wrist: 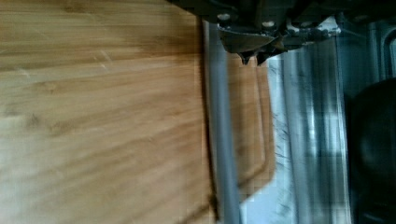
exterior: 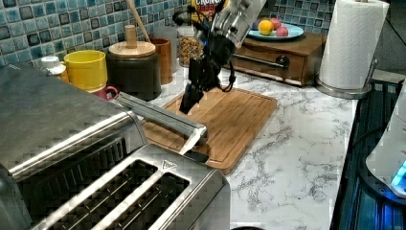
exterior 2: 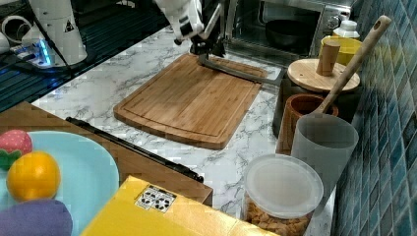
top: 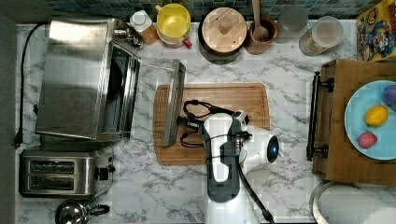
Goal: Close the oven.
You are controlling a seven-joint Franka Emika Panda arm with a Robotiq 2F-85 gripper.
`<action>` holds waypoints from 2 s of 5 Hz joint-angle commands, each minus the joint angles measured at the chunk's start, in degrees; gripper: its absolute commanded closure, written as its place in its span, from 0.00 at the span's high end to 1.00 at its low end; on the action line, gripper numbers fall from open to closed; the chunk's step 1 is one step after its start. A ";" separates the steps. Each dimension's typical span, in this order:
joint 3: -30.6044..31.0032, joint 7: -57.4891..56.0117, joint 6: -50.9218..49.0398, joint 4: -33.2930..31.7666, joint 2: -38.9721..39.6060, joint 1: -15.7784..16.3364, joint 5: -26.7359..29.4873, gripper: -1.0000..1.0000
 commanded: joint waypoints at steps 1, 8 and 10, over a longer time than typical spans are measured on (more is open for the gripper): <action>-1.67 -9.18 -0.76 9.07 1.74 -3.48 10.62 0.00; 0.82 2.65 -8.21 24.80 14.73 -0.46 -1.27 0.00; 0.92 5.96 -11.90 24.58 13.24 0.31 -5.34 0.00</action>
